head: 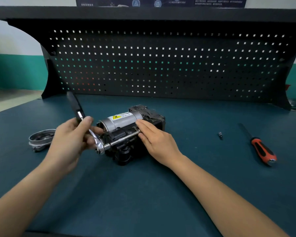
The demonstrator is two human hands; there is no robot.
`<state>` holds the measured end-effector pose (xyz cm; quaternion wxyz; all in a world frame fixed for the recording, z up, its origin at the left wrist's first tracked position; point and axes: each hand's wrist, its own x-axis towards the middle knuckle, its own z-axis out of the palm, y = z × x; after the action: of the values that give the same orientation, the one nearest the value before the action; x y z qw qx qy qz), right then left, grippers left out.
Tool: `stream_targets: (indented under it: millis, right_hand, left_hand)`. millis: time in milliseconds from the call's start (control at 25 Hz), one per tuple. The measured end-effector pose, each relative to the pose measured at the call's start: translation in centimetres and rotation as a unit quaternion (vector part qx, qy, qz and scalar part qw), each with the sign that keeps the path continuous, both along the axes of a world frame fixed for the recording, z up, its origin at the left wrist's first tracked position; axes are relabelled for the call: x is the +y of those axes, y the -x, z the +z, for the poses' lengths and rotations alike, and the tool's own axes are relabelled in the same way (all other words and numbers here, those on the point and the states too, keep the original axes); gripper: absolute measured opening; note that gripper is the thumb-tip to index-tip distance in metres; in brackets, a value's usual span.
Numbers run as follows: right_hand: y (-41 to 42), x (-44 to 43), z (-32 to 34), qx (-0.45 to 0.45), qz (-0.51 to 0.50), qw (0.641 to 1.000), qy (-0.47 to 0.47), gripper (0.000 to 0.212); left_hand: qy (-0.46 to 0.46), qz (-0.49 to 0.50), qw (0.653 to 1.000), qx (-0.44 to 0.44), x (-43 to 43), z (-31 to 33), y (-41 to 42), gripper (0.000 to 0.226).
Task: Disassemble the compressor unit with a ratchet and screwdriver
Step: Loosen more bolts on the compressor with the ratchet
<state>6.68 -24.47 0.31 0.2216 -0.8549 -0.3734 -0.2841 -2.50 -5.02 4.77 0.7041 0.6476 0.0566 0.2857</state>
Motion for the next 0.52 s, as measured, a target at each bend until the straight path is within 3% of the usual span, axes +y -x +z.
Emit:
stream_targets:
  millis: [160, 280, 360, 440, 480, 520]
  right_hand:
    - [0.0, -0.1, 0.1, 0.049, -0.008, 0.998, -0.027, 0.040]
    - [0.5, 0.0, 0.1, -0.011, 0.040, 0.994, -0.104, 0.027]
    - [0.3, 0.1, 0.0, -0.088, 0.067, 0.984, -0.136, 0.019]
    - [0.0, 0.1, 0.1, -0.115, 0.072, 0.980, -0.143, 0.018]
    - [-0.1, 0.1, 0.1, -0.114, 0.072, 0.980, -0.145, 0.018]
    - [-0.1, 0.0, 0.1, -0.109, 0.072, 0.980, -0.147, 0.018]
  left_hand:
    - [0.235, -0.051, 0.963, 0.121, 0.3, -0.5, -0.7, 0.023]
    - [0.247, -0.048, 0.962, 0.104, 0.1, -0.7, -0.7, 0.022]
    - [0.118, -0.037, 0.992, 0.015, -0.4, -0.5, 0.0, 0.017]
    - [-0.118, -0.052, 0.988, -0.086, -1.4, 0.1, 1.4, 0.008]
    - [-0.244, -0.067, 0.959, -0.125, -1.8, 0.4, 2.2, 0.009]
    - [-0.418, -0.088, 0.892, -0.151, -1.9, 0.9, 3.0, 0.011]
